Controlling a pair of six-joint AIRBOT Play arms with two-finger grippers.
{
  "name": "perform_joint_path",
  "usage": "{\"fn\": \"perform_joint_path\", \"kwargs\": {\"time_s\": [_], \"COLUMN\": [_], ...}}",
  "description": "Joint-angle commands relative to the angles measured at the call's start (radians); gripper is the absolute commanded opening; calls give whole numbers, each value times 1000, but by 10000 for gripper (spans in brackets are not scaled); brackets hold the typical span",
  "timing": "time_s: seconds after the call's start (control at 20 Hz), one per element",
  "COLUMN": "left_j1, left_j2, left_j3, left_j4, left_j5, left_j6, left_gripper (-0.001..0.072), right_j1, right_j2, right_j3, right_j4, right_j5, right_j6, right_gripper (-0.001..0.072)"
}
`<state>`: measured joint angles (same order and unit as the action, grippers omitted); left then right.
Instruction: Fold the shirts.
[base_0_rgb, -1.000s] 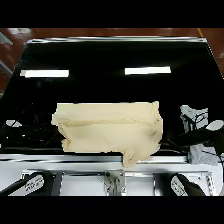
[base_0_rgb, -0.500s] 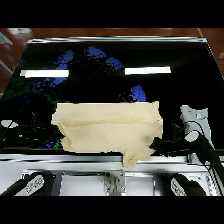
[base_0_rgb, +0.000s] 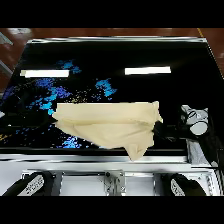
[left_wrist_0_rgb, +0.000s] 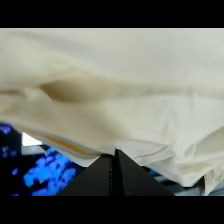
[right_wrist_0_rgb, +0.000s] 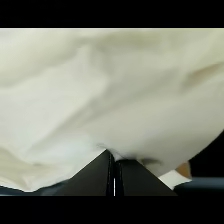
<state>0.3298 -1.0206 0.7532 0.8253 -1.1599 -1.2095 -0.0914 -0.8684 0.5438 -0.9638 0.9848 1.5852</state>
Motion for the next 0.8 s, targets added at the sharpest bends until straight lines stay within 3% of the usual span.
{"fn": "perform_joint_path", "kwargs": {"time_s": [0.0,0.35,0.55,0.75], "left_j1": [0,0,0,0], "left_j2": [-4,-135,-237,-294], "left_j3": [93,135,177,179], "left_j4": [0,-23,-16,82], "left_j5": [129,251,229,193], "left_j6": [-41,-57,-59,-90], "left_gripper": [36,36,35,35], "right_j1": [17,64,64,64], "right_j2": [-31,-379,-512,-573], "right_j3": [121,398,469,469], "right_j4": [104,154,154,154], "right_j5": [-147,-217,-243,-269], "right_j6": [2,1,26,39], "right_gripper": [60,60,60,60]}}
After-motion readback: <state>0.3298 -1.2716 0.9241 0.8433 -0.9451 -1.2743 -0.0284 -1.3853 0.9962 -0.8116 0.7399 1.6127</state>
